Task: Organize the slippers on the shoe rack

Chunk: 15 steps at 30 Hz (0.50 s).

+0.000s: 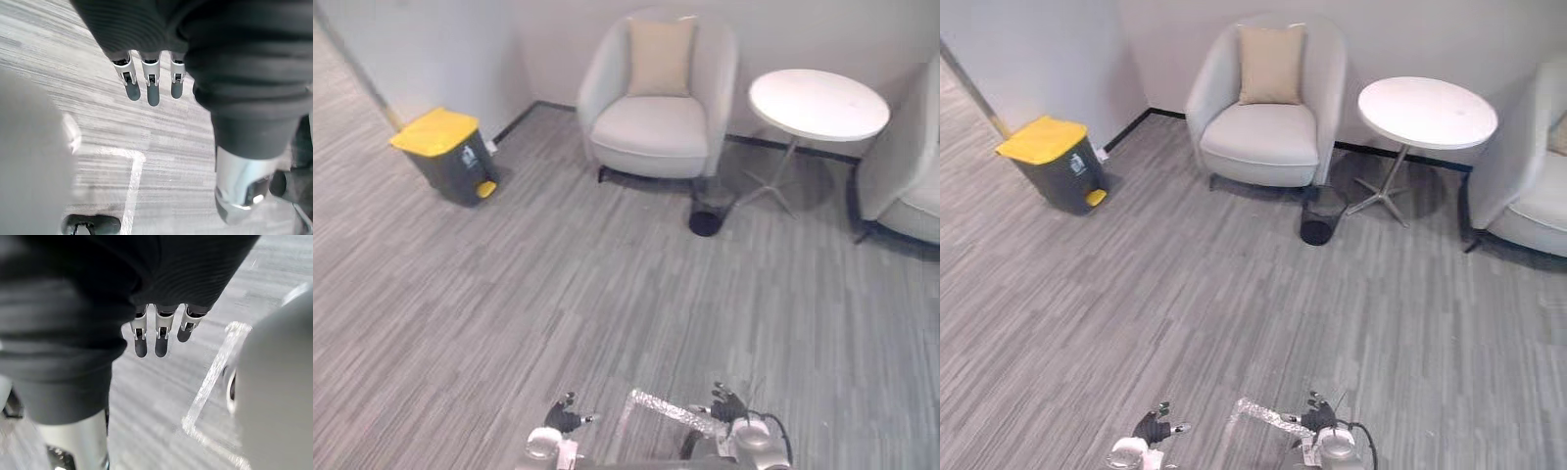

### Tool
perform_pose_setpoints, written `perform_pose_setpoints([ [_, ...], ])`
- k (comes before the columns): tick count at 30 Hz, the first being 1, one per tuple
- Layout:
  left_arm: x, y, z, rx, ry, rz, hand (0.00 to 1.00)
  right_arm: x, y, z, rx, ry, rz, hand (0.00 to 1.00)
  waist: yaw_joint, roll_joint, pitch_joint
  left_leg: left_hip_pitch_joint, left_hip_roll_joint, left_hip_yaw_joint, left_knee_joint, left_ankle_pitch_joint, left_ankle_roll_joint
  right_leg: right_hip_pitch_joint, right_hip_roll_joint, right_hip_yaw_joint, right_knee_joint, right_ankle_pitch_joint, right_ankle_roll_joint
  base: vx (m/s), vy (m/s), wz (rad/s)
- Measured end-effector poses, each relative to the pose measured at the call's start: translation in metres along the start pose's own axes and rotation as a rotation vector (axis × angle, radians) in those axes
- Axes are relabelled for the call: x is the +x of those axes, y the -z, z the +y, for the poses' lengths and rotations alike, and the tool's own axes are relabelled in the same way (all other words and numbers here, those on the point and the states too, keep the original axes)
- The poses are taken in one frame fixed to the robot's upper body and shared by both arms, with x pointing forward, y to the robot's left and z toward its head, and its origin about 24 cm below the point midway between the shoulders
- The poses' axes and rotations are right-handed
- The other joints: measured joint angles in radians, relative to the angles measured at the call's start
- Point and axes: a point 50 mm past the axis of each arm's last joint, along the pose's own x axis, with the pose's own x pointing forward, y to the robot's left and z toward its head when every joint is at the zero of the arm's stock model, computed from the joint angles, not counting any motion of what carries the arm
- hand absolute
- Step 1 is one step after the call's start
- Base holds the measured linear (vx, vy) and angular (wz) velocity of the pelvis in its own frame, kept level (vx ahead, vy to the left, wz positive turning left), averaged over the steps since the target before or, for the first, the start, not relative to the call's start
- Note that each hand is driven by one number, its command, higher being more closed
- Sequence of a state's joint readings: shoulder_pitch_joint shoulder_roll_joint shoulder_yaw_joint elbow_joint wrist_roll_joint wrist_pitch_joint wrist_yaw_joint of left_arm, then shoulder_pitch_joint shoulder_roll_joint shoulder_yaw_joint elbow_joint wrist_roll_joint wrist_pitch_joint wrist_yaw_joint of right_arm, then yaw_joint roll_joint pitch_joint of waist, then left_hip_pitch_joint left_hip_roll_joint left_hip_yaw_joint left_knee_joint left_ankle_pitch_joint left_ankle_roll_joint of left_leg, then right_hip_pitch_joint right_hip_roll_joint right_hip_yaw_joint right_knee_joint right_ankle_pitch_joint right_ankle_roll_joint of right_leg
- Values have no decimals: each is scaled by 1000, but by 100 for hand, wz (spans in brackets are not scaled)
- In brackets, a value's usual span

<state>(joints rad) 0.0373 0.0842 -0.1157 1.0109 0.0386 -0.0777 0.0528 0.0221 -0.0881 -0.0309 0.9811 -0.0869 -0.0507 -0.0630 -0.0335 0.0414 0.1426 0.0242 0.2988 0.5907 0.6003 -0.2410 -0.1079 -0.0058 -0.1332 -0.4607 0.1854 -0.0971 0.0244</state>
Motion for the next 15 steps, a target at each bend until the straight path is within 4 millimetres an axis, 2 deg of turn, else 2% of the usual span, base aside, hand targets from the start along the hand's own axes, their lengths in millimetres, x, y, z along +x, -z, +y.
perform_pose_setpoints([
  [1, 0, 0, 0, -1, -1, 1, 0, 0, 1, -1, -1, 3, 3, 0, 0, 16, 3, -18, 35, -11, 89, 8, 13, 15, 25, 32, -5, -4, -8, 176, -70, -93],
  [2, 0, -2, -1, -4, 1, -6, 0, 0, 2, -4, 8, 16, 4, 0, 5, 17, 11, -53, 56, -53, 180, 42, 39, 29, 32, 77, -6, -11, -20, 169, -2, -112],
  [3, 0, -2, -2, -7, 3, -8, 0, 1, -2, -8, 5, 28, -6, 0, 12, 9, 17, -70, -5, -145, 145, -7, 23, 29, 17, 127, -7, -12, -23, 155, 20, -114],
  [5, 1, -7, -5, -17, 7, -25, 0, 1, 0, -12, 0, 40, 2, 0, 15, 4, 23, -91, -105, -275, 29, -49, 9, 25, 3, 198, -11, -8, -18, 68, 66, -113],
  [6, 1, -9, -6, -19, 7, -32, 0, 0, 3, -12, -1, 40, 13, 0, 22, 4, 23, -95, -160, -358, -79, -49, 8, 24, -2, 236, -13, -4, -12, 68, 132, -140],
  [7, 1, -9, -8, -23, 11, -33, 0, 0, 3, -13, -5, 42, 15, 0, 26, 14, 22, -85, -206, -467, -245, -7, -13, 16, 14, 286, -17, -1, 6, 43, 126, -123],
  [8, 1, -8, -10, -26, 15, -32, 0, 0, 3, -15, -8, 46, 14, 0, 27, 27, 19, -84, -208, -504, -302, 27, -14, 11, 31, 303, -14, -2, 14, 56, 173, -112],
  [9, 1, -8, -9, -25, 15, -33, 0, 0, 4, -16, -8, 50, 18, 0, 34, 28, 20, -77, -205, -505, -297, 65, 24, 9, 44, 334, -17, 1, 25, 73, 149, -70],
  [10, 1, -9, -7, -21, 9, -35, 0, 0, 2, -9, 5, 39, 9, 0, 23, 10, 10, -71, -217, -485, -316, 59, 24, 16, 36, 356, -43, 16, 47, 114, 143, -58],
  [12, 3, -10, -5, -14, 6, -34, 0, -1, 5, -3, 23, 26, 15, 0, 22, -26, 15, -41, -231, -446, -347, 64, 42, 24, 19, 379, -59, 26, 57, 180, 117, -41],
  [15, 3, -10, -5, -5, 10, -33, 0, -3, 10, 1, 41, 22, 29, 0, 21, -40, 3, 0, -253, -421, -400, 72, 54, 34, 5, 399, -86, 29, 62, 153, 88, -25],
])
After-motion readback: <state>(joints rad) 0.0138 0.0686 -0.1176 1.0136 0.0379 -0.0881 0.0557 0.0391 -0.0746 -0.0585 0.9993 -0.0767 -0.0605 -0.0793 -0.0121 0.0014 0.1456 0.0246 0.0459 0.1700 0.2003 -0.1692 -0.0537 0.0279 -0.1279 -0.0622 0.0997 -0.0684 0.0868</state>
